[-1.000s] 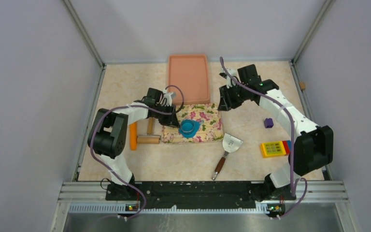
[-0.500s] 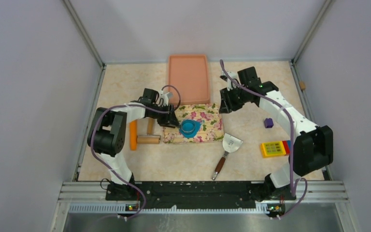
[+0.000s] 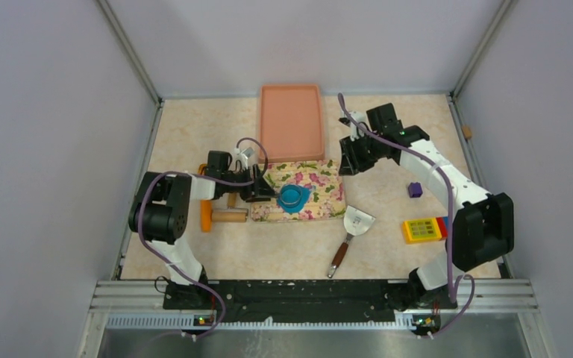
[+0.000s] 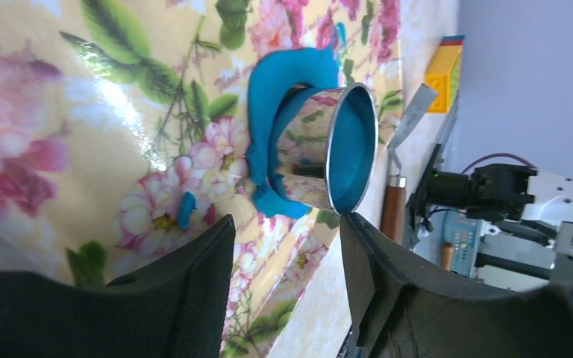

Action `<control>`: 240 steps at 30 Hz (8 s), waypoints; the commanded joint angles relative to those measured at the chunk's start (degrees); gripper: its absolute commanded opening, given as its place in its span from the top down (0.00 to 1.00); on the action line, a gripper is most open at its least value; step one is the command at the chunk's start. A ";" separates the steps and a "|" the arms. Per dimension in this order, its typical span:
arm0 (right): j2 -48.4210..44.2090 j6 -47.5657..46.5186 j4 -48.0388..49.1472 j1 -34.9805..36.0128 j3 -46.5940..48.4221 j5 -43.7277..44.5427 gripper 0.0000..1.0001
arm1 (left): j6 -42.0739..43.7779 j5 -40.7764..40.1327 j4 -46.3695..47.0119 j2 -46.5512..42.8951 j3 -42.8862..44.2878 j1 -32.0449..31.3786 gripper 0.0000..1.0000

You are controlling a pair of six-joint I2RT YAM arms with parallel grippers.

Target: Roll out the dumpling wrappers from the dough

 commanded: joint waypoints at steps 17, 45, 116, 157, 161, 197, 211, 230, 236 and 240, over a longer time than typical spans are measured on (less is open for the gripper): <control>8.04 0.26 3.17 -0.32 1.70 -0.82 0.73 | -10.97 3.17 24.03 3.33 -4.50 -0.15 0.43; 29.43 -32.28 5.80 4.73 19.69 -1.65 0.73 | -13.59 10.52 19.61 5.60 -1.49 0.23 0.41; 21.66 -3.23 9.78 10.36 10.41 -9.21 0.97 | 4.23 0.45 2.19 -3.04 -1.87 -7.16 0.42; 19.58 3.99 9.40 17.06 12.65 2.75 0.95 | 4.06 0.11 4.49 -3.23 -2.67 -7.24 0.45; 21.12 2.25 9.33 17.53 12.48 3.18 0.69 | 4.06 0.06 4.31 -2.95 -2.55 -7.24 0.45; 27.14 0.21 9.34 20.12 11.80 9.57 0.94 | 4.23 -0.30 2.96 -1.91 -1.87 -7.15 0.45; 17.58 -0.48 8.21 18.09 14.28 10.77 1.00 | 4.82 -0.07 2.69 -2.43 -1.93 -7.15 0.45; 6.13 0.19 7.82 -7.57 2.39 6.99 1.00 | 6.61 -1.91 -0.75 -3.18 -1.31 -7.15 0.45; 5.40 1.37 8.76 -16.59 -2.73 6.74 1.00 | 4.21 -4.84 -0.76 -2.05 -0.19 -7.57 0.46; 5.72 1.22 9.69 -19.76 -5.71 7.44 1.00 | 3.74 -6.58 -1.06 -0.27 1.40 -8.81 0.46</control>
